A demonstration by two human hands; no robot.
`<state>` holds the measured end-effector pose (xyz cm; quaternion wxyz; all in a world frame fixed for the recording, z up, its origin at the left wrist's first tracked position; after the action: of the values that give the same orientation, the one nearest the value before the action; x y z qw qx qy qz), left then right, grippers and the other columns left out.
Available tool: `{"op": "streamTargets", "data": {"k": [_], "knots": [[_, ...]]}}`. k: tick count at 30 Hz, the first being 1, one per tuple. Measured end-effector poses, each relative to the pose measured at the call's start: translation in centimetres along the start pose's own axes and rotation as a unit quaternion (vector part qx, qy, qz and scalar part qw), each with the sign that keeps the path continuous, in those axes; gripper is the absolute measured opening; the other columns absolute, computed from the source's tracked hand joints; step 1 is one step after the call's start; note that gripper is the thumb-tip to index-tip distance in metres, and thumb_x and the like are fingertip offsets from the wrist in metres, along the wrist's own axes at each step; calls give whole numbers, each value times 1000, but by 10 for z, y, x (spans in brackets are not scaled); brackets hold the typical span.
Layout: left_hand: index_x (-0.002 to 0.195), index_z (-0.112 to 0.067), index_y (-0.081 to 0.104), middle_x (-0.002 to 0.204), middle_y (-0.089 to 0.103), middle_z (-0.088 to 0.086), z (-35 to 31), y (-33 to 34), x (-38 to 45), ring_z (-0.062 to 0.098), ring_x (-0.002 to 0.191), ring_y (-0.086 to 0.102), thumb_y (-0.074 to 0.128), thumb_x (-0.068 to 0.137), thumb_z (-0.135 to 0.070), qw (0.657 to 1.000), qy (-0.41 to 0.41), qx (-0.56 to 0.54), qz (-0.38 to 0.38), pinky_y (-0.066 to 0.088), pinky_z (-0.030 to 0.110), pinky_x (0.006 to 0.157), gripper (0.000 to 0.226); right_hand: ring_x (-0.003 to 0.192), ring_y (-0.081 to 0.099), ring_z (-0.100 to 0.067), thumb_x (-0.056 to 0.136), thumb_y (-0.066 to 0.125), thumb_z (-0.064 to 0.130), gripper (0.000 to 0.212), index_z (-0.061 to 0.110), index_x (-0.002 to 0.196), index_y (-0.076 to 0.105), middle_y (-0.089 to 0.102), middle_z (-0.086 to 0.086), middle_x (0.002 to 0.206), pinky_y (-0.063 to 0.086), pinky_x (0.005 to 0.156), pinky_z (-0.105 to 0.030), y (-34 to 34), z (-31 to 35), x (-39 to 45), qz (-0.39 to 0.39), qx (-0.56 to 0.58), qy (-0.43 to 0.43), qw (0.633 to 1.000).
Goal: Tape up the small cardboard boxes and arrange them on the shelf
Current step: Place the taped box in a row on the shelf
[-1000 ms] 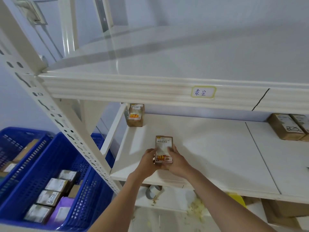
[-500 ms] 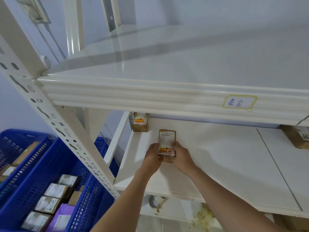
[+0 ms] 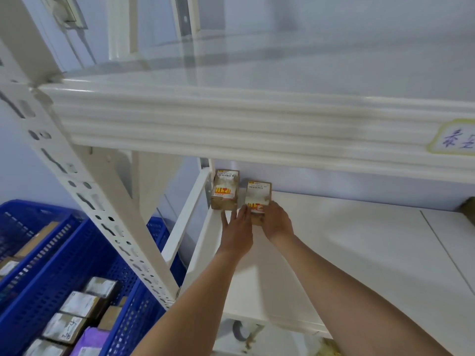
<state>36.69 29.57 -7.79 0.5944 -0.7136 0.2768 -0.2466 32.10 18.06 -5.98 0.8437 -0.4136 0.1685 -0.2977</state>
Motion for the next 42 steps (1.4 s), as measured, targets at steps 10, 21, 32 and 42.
{"op": "streamTargets", "data": {"k": [10, 21, 32, 42], "knots": [[161, -11, -7, 169, -13, 1, 16, 6, 31, 24, 154, -19, 34, 105, -18, 999, -23, 24, 35, -12, 57, 120, 70, 135, 49, -37, 101, 53, 17, 64, 7, 157, 24, 9, -10, 168, 45, 107, -42, 26, 14, 23, 128, -135, -108, 977], [160, -11, -9, 169, -12, 1, 21, 1, 39, 23, 155, -14, 36, 105, -20, 997, -42, 2, 66, -10, 56, 121, 72, 139, 46, -36, 97, 56, 11, 76, 5, 159, 14, -1, -14, 168, 42, 110, -40, 28, 18, 36, 175, -146, -127, 965], [162, -21, -5, 169, -14, 0, -26, -44, 23, 22, 154, -18, 44, 105, -32, 993, -9, -87, 75, -5, 59, 123, 76, 154, 21, -28, 102, 50, 17, 73, 13, 162, 8, 4, -8, 170, 30, 121, -40, -43, 14, -2, 95, -90, -44, 990], [162, -22, 5, 170, -5, 0, -171, -45, -21, 23, 156, -8, 43, 105, -31, 980, 64, -113, 150, -1, 63, 120, 70, 148, 33, -27, 105, 48, 21, 62, 9, 160, 22, 32, -10, 162, 31, 120, -36, -160, -90, -81, 17, -81, 43, 996]]}}
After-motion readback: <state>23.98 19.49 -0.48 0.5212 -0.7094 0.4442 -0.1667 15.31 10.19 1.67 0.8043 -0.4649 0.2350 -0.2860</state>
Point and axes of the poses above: each hand's wrist, its own x-axis towards the middle knuckle, its own y-axis out of the palm, z = x × y, the point moved 7 cm from there along x, towards the middle knuckle
